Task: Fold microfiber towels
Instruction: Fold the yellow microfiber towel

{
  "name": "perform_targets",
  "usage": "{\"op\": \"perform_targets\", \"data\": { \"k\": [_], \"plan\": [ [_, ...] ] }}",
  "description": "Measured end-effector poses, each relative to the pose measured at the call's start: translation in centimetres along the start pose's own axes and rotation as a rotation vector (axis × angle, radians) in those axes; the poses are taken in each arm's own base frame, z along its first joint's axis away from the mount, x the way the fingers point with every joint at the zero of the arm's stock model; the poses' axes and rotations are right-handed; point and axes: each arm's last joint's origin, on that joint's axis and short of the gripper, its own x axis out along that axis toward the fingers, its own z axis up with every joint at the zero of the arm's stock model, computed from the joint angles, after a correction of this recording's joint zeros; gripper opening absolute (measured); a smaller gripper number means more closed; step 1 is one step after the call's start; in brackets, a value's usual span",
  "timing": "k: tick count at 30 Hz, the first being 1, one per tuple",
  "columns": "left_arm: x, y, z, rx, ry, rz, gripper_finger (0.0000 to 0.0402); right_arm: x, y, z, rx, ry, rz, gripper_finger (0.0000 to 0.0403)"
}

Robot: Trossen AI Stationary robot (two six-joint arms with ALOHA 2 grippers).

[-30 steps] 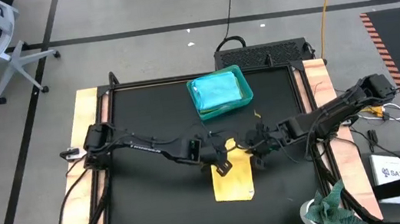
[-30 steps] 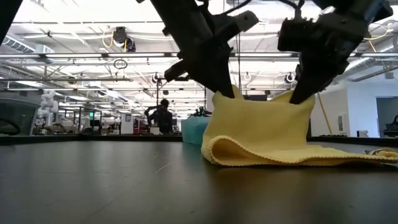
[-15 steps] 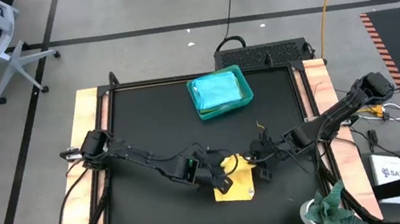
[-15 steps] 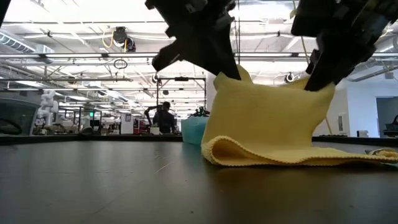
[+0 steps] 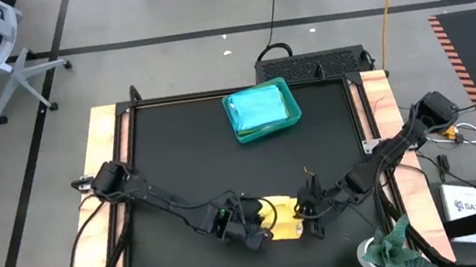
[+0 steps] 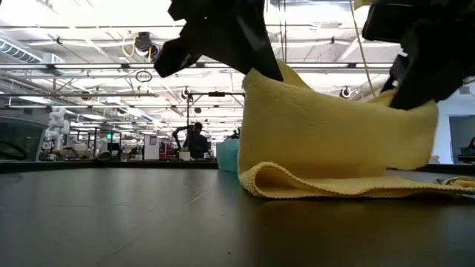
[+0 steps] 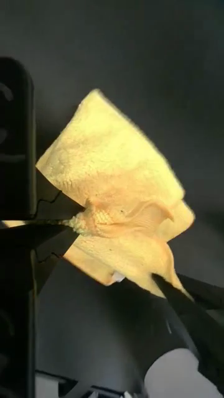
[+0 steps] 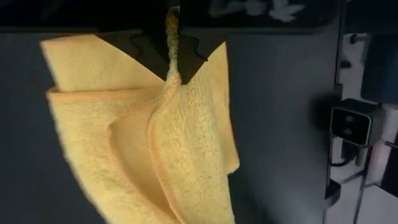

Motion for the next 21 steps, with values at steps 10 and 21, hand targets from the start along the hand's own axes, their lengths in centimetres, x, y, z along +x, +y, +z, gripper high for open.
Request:
{"op": "perform_targets", "data": {
  "k": [10,21],
  "plan": [
    [2.1,-1.0,-3.8,-0.076,0.058,-0.015,0.0000,1.1,0.7,-1.3,0.018,0.032,0.013,0.0000],
    [2.7,-1.1,-4.4,-0.095,0.087,-0.019,0.0000,1.2,0.7,-1.4,0.016,0.051,0.033,0.0000]
  ]
}}
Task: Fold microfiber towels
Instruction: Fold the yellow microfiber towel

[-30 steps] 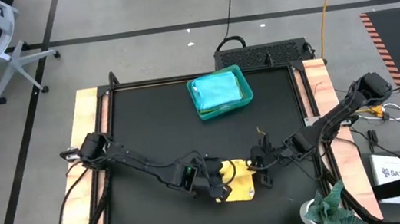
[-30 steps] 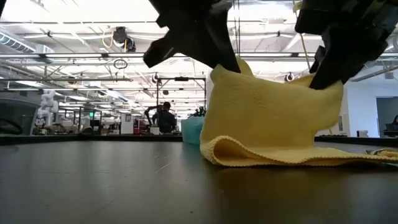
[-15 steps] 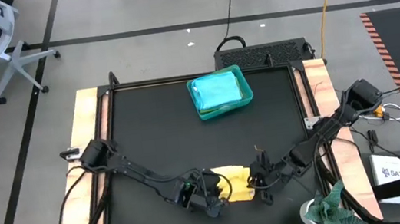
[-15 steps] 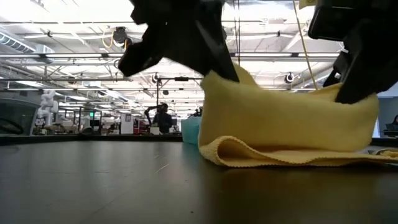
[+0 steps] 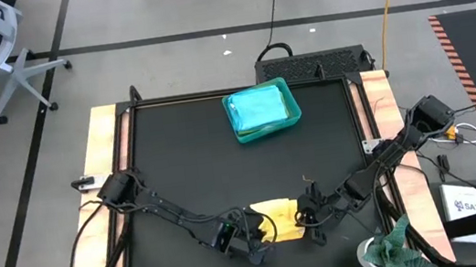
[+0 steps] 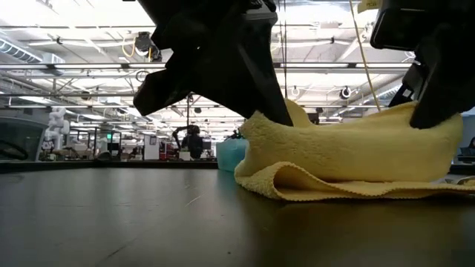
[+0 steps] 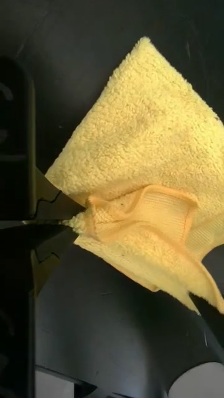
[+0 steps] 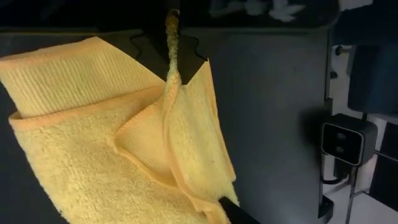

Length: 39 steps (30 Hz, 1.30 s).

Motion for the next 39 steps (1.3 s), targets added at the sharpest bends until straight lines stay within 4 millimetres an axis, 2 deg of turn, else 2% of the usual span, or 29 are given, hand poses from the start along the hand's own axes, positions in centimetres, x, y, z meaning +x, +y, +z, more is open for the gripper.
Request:
{"op": "perform_targets", "data": {
  "k": [16,24,35,39],
  "plan": [
    [0.0,-0.2,-0.2,-0.039,0.022,-0.025,0.0000,0.8,-0.1,-0.7,-0.011,0.055,0.030,0.0000],
    [2.9,0.0,-1.7,-0.069,0.075,-0.046,0.0001,0.9,-0.4,-1.0,-0.013,0.082,0.033,0.0000],
    [3.4,0.1,-1.3,-0.036,0.079,-0.053,0.0005,1.2,-1.9,-2.4,0.010,0.101,0.045,0.0001],
    [3.5,0.3,-1.2,-0.046,0.138,-0.060,0.0029,1.2,-2.4,-2.9,0.015,0.120,0.040,0.0027]
  ]
}}
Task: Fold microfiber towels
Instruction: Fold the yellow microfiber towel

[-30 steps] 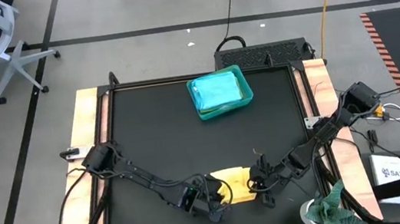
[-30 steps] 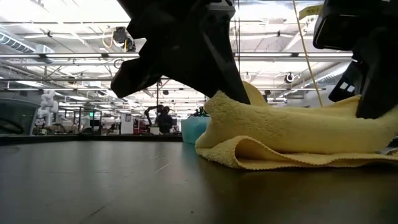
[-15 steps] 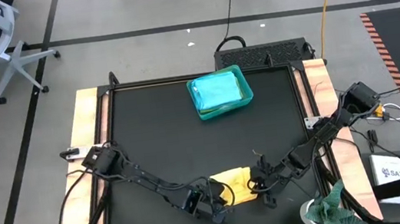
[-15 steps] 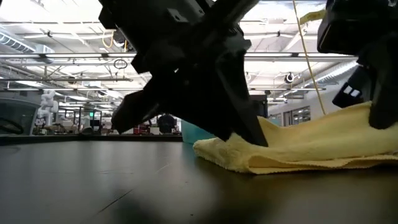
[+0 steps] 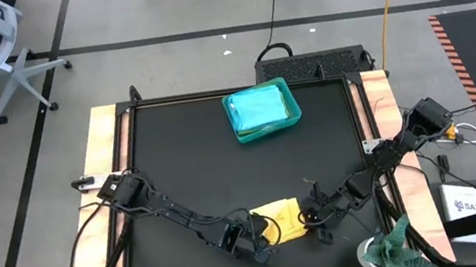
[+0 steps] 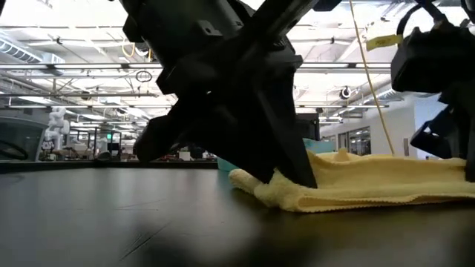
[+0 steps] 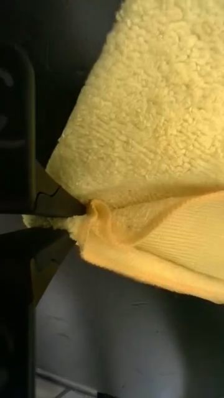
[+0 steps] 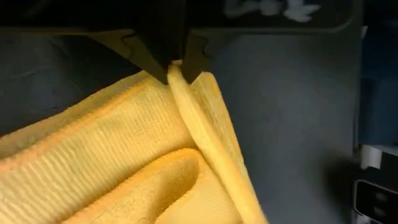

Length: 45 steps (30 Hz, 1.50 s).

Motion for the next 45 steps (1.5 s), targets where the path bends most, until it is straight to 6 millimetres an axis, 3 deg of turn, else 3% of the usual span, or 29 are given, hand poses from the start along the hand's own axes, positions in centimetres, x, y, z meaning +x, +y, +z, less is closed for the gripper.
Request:
{"op": "perform_targets", "data": {
  "k": [5,12,20,35,40,45],
  "plan": [
    [-0.5,-0.2,0.1,0.005,0.027,-0.022,0.0044,0.0,-0.5,-0.4,0.031,0.001,-0.005,0.0084],
    [-4.1,-2.1,0.7,0.114,-0.048,-0.116,0.0046,0.0,-0.6,-0.4,-0.004,-0.002,-0.008,0.0130],
    [-5.1,-2.1,0.1,0.159,-0.077,-0.073,0.0046,0.1,-0.5,-0.4,-0.002,-0.009,-0.001,0.0134],
    [-4.2,-0.5,1.4,0.157,-0.101,0.054,0.0047,0.2,-0.7,1.3,0.055,-0.037,0.110,0.0127],
    [-4.1,-0.4,2.0,0.177,-0.106,0.059,0.0047,-0.1,0.1,2.6,0.072,-0.022,0.321,0.0126],
    [-4.1,-0.3,2.2,0.192,-0.105,0.060,0.0047,-1.2,1.1,4.3,0.055,-0.119,0.514,0.0125]
  ]
}}
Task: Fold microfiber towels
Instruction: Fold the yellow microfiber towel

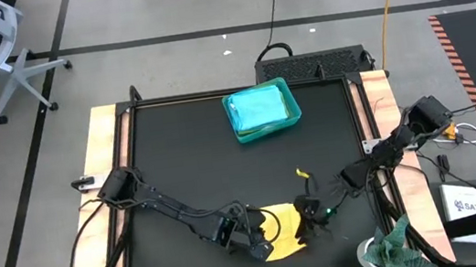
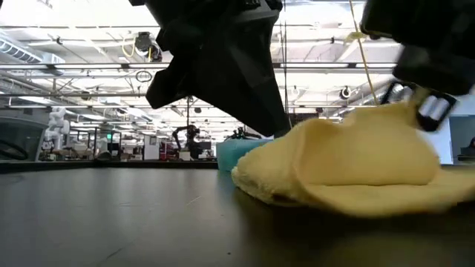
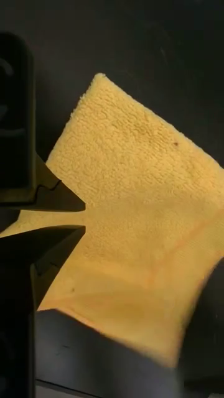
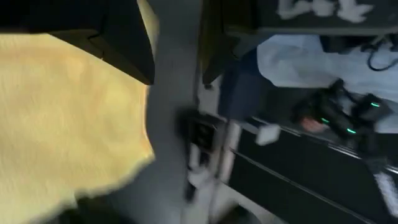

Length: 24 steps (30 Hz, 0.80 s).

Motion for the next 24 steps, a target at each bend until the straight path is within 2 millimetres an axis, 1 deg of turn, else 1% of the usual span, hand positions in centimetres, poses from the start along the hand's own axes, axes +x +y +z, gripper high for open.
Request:
{"op": "perform_targets", "data": {
  "k": [8,12,15,19,24],
  "plan": [
    [0.0,0.0,0.0,0.024,-0.006,-0.003,0.0047,-2.0,0.9,2.3,-0.080,-0.111,0.041,0.0125],
    [0.0,0.0,0.1,0.026,-0.040,0.017,0.0047,-2.5,0.4,2.8,-0.075,-0.119,0.005,0.0125],
    [0.0,0.1,0.3,0.023,-0.068,0.034,0.0047,-2.6,-0.2,2.7,-0.067,-0.092,-0.046,0.0125],
    [0.2,0.4,0.8,0.013,-0.072,0.041,0.0047,-2.7,-1.3,2.0,-0.028,-0.011,-0.146,0.0125],
    [0.5,1.0,1.6,-0.002,-0.076,0.061,0.0047,-2.8,-1.9,1.4,0.066,0.042,-0.212,0.0125]
  ]
}}
